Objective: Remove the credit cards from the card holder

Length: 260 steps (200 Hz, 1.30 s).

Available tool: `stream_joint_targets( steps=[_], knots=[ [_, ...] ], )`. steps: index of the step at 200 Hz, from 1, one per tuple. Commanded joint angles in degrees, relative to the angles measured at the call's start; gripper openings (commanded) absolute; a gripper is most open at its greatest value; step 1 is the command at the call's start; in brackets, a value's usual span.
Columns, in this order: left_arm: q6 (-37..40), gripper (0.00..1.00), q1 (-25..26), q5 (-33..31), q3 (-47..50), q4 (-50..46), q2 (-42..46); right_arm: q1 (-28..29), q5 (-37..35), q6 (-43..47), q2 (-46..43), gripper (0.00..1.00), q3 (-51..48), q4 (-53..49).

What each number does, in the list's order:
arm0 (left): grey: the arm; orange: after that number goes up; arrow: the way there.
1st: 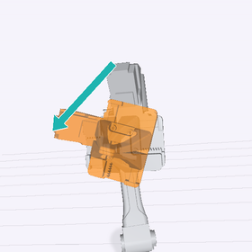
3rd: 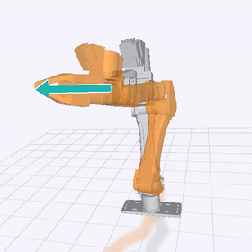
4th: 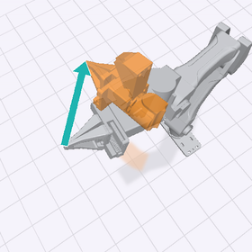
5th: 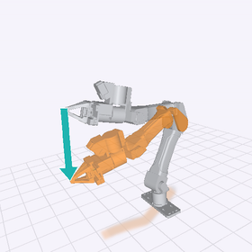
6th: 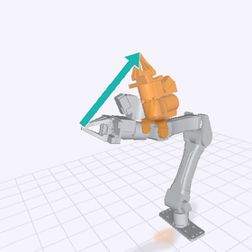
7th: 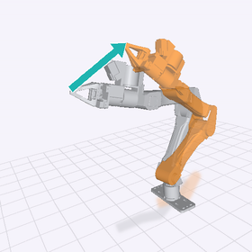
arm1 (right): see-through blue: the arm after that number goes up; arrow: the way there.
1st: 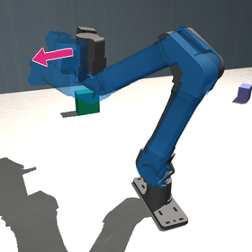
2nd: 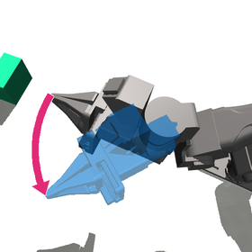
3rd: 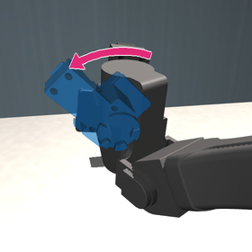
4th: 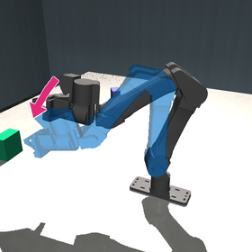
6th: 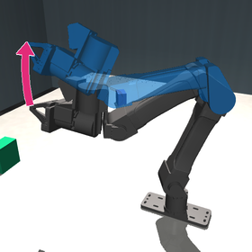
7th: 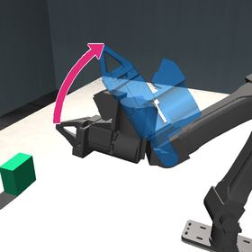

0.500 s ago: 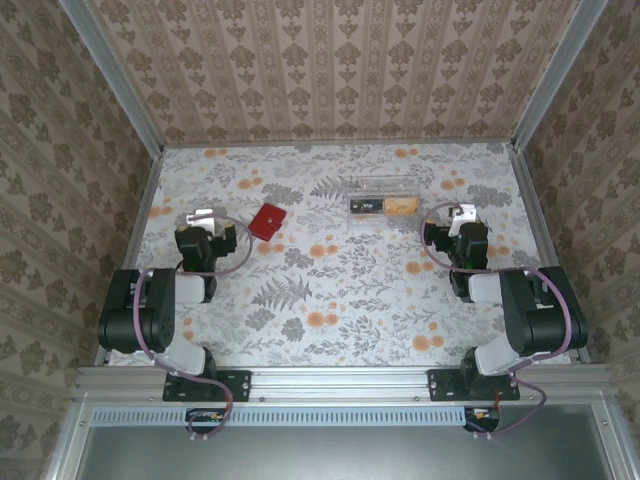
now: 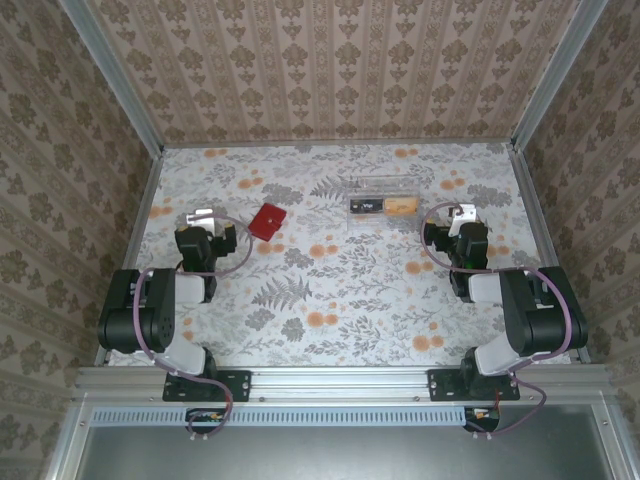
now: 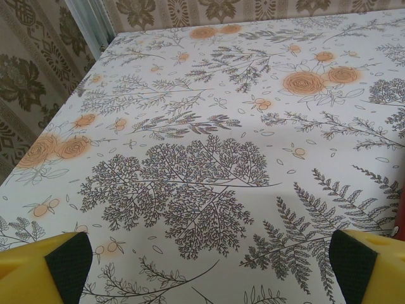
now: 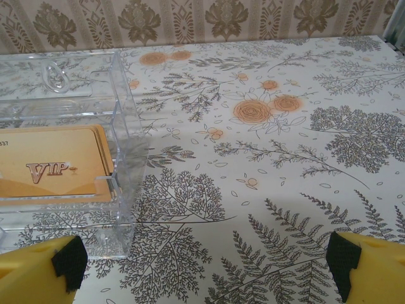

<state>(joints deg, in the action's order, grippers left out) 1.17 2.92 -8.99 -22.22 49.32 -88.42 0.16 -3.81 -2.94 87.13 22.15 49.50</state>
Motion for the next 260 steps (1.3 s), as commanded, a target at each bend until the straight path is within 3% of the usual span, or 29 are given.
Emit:
stream_joint_targets(
  steps=[1, 56, 71, 102, 125, 142, 156, 178, 195, 215, 249, 260],
  knots=[
    [0.6, 1.0, -0.3, -0.4, -0.1, 1.4, 0.3, 0.2, 1.0, 0.7, 0.5, 1.0, 1.1, -0.4],
    [0.4, 1.0, -1.0, 1.3, 0.0, 1.6, 0.6, 0.2, 0.9, 0.7, 0.5, 1.0, 1.1, -0.4],
    [-0.1, 1.0, -1.1, 0.2, -0.7, -2.2, 4.0, 0.2, 0.9, 0.7, 0.5, 1.0, 1.1, -0.4],
    [-5.3, 1.0, -0.5, -7.5, -10.3, -30.2, 16.8, 0.8, -2.2, 0.4, -3.0, 1.0, 1.3, -3.4],
    [-19.2, 1.0, -0.9, -14.0, -23.3, -52.3, 22.3, 0.9, -7.7, -4.6, -13.8, 1.0, 7.5, -24.3],
    [-23.3, 1.0, -3.4, -5.9, -28.9, -58.5, 22.5, 0.9, -6.9, -10.5, -21.2, 1.0, 11.2, -33.4],
    [-26.0, 1.0, -4.7, 0.9, -32.2, -60.7, 19.9, 0.8, -4.4, -16.8, -25.2, 1.0, 12.2, -35.4],
    [-27.4, 1.0, -3.9, 5.1, -35.7, -60.6, 13.9, 0.7, -7.6, -37.8, -29.9, 1.0, 14.2, -44.2],
    [-26.7, 1.0, -2.3, 9.0, -37.0, -57.8, 8.7, 0.8, 3.1, -36.2, -30.6, 1.0, 14.3, -42.0],
    [-26.1, 1.0, 0.4, 13.6, -40.0, -56.3, 1.0, 2.1, 7.7, -36.1, -30.9, 1.0, 15.0, -44.2],
    [-23.3, 1.0, 6.0, 15.4, -49.2, -60.5, -13.0, 9.9, 4.2, -30.8, -32.1, 1.0, 15.4, -48.4],
    [-22.4, 0.95, 7.2, 15.3, -52.0, -62.4, -17.1, 13.2, 1.9, -28.8, -32.1, 1.0, 15.8, -49.5]
  ],
)
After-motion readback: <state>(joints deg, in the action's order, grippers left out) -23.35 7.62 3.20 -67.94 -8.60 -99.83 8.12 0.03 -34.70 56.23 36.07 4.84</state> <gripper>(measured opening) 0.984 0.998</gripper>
